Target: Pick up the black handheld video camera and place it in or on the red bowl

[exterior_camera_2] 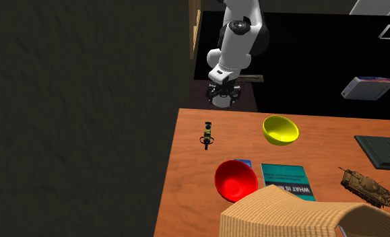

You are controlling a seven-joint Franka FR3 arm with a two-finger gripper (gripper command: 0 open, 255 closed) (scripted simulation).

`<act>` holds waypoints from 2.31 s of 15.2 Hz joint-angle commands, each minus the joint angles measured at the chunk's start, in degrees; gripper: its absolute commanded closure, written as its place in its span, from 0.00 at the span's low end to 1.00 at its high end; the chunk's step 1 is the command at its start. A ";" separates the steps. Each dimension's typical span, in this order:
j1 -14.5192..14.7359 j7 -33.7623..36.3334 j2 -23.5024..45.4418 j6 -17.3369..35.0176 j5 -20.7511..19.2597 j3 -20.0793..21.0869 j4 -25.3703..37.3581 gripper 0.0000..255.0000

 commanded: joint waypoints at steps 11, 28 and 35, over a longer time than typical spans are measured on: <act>-3.25 -1.13 17.18 23.75 -1.70 -4.92 -5.27 0.00; -3.31 -1.14 20.40 28.26 -1.83 -5.21 -6.55 1.00; -3.31 -1.16 19.68 27.28 -1.81 -5.17 -6.29 1.00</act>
